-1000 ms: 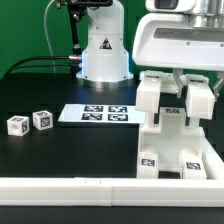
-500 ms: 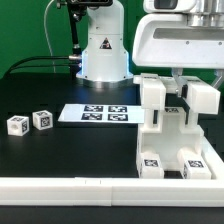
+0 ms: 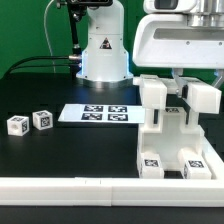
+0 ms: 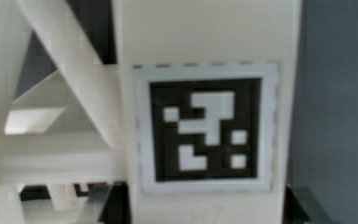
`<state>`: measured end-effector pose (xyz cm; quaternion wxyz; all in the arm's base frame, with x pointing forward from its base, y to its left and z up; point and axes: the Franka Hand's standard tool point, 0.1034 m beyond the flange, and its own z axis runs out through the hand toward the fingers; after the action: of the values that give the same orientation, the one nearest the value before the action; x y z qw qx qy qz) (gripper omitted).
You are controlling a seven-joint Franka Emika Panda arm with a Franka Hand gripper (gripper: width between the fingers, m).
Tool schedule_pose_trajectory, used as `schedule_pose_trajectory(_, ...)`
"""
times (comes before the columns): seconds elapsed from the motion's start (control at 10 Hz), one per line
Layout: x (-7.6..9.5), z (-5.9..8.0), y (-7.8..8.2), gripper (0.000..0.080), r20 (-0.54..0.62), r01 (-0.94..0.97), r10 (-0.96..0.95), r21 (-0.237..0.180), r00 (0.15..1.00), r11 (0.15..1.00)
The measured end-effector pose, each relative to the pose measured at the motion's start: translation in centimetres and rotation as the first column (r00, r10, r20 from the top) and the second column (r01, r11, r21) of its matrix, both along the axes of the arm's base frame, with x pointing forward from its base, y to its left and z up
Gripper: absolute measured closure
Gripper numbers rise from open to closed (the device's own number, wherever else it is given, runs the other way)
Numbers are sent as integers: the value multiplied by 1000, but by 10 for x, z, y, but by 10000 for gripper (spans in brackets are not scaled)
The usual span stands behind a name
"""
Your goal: Assemble chair
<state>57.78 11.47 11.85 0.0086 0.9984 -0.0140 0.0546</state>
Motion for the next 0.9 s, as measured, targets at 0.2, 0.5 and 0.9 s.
schedule_pose_trajectory(0.2,1,-2,-1,515,0,-91,91,-13,996,996)
schedule_pose_trajectory(0.5,6,-2,-6,515,23,-45,45,-9,999,999)
schedule_pose_trajectory(0.9,5,-5,-11,515,13,134,-134,30,991,991)
